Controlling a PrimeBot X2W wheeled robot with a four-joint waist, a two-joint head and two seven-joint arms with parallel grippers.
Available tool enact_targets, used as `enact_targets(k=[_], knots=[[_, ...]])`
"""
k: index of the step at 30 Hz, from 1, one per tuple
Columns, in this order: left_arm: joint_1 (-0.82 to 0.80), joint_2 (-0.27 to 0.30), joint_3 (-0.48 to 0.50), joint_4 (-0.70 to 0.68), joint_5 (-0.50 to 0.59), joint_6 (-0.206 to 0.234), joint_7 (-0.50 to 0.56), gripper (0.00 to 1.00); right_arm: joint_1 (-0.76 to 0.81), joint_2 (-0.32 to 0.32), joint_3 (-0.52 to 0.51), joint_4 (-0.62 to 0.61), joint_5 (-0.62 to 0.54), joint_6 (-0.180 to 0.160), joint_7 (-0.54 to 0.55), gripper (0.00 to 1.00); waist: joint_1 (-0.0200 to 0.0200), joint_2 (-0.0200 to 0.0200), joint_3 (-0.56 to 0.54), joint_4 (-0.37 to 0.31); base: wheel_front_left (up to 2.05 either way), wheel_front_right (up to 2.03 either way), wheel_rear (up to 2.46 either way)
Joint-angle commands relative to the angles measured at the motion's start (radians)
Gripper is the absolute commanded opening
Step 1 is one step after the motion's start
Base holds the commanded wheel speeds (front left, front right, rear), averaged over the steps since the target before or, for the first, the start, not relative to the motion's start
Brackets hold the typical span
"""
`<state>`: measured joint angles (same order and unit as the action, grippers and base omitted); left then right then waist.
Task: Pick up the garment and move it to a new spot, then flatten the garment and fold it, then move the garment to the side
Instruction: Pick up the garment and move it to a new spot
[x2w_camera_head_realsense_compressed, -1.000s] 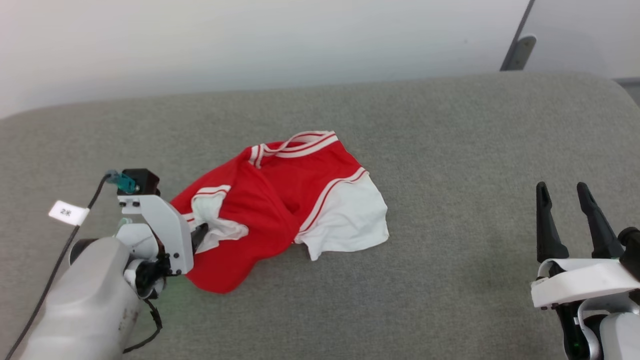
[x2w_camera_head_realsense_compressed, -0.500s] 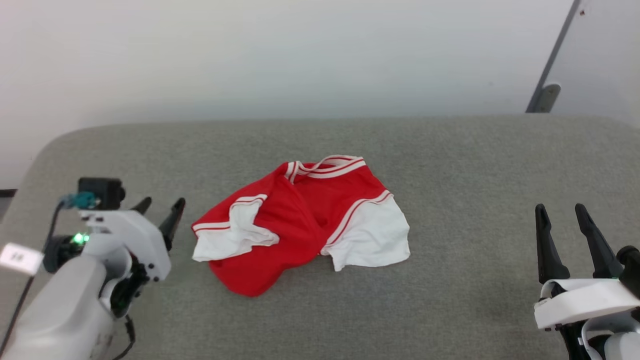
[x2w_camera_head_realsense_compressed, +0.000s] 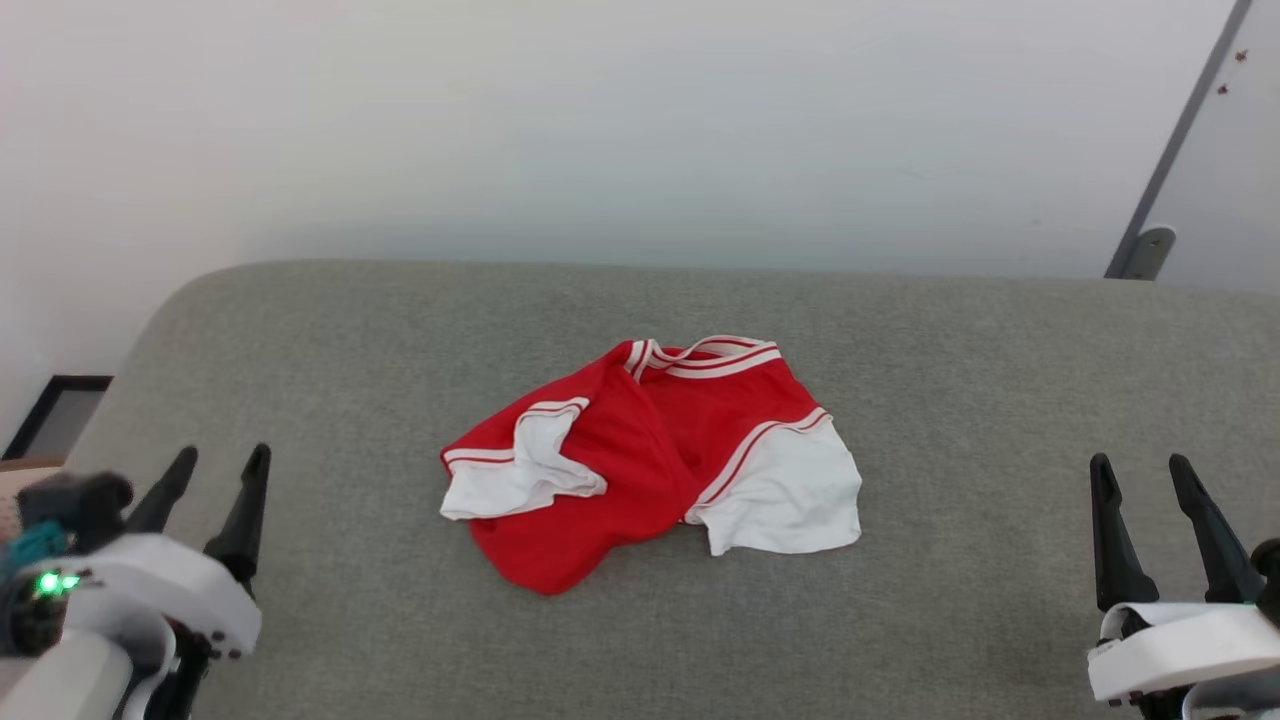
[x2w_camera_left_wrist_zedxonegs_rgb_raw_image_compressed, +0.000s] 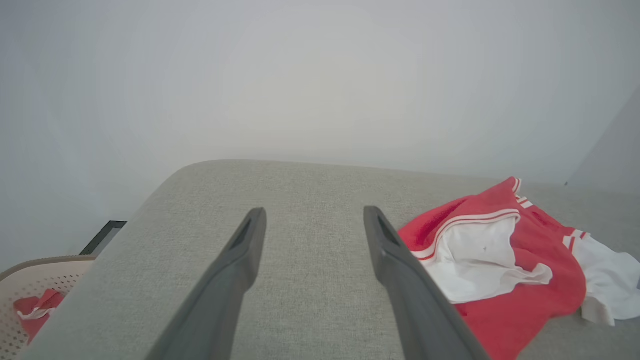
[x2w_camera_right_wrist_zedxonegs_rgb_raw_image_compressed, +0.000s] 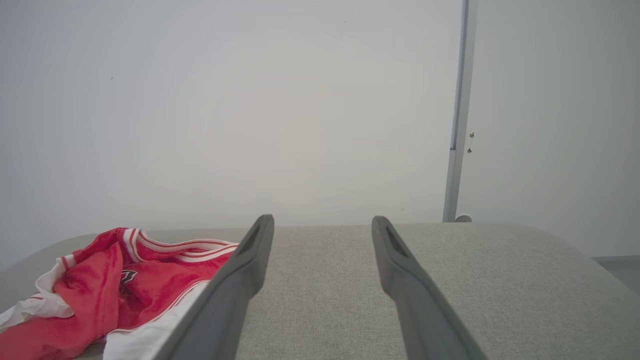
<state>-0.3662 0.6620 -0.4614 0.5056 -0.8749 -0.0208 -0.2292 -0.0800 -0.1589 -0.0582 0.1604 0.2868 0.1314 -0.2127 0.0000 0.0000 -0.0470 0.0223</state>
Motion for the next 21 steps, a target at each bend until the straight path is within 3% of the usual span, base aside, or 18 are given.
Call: enact_targets(k=[1,9,13,21], knots=[[0.037,0.003,0.019,-0.030,-0.013,0.015,-0.013,1.00,0.016,-0.002,-0.004,-0.001,-0.001,-0.001,-0.007,1.00,0.0000,0.0000,-0.008,0.012,0.00,0.00,0.00],[0.212,0.012,0.133,-0.189,0.000,0.088,-0.036,1.00,0.043,0.004,-0.012,-0.002,0.001,-0.001,-0.019,1.00,0.0000,0.0000,-0.017,0.030,0.00,0.00,0.00],[0.283,-0.018,0.219,-0.265,0.040,0.107,-0.035,1.00,0.053,0.006,-0.015,0.002,0.003,-0.001,-0.025,1.00,0.0000,0.0000,-0.019,0.040,0.00,0.00,0.00],[0.377,-0.061,0.309,-0.331,0.099,0.085,-0.035,1.00,0.045,0.001,-0.006,0.009,0.010,-0.001,-0.027,1.00,0.0000,0.0000,-0.021,0.047,0.00,0.00,0.00]])
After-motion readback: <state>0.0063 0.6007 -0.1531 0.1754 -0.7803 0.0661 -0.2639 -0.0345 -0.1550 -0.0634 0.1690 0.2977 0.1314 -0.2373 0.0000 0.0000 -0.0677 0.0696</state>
